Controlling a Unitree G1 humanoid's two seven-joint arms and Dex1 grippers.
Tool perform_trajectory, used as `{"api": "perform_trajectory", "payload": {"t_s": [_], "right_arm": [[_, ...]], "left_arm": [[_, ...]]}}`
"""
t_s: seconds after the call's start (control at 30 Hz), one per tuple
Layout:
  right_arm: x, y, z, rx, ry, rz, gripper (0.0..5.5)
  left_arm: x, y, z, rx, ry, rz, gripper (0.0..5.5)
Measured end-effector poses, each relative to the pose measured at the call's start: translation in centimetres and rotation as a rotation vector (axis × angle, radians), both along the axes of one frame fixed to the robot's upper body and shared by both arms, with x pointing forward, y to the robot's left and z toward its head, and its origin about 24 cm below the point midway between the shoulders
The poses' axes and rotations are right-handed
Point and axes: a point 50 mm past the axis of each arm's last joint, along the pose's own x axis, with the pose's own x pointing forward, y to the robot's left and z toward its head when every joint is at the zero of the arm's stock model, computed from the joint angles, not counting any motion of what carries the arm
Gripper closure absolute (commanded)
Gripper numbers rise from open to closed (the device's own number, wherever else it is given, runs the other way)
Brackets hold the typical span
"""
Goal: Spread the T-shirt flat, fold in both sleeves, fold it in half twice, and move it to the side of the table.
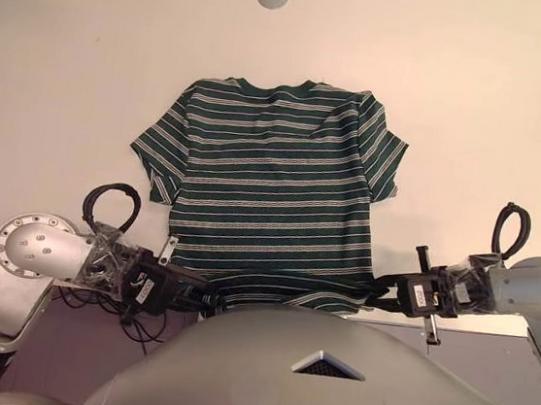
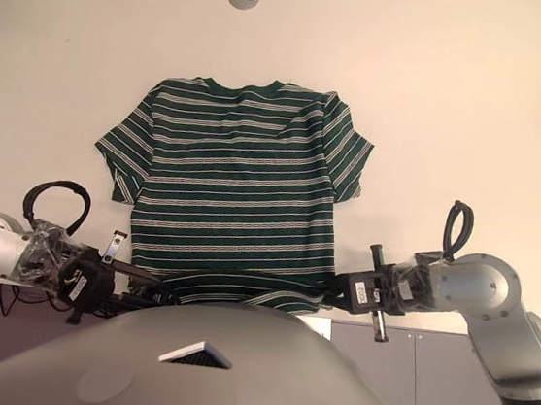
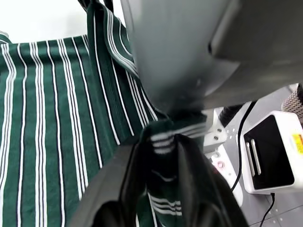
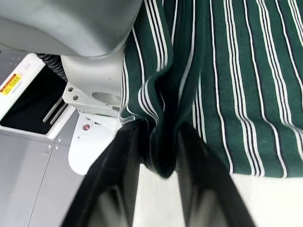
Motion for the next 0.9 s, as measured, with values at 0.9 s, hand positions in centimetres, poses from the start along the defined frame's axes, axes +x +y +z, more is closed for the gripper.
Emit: {"api": "perform_trajectory", "payload": {"t_s": [0.9], "right_arm": [[17.8,3.7,-1.4,0.423,-0.274,-0.95,5.5]], "left_arm": [[14.2,1.5,-1.2,0.035,-0.552,0.736,5.48]]}}
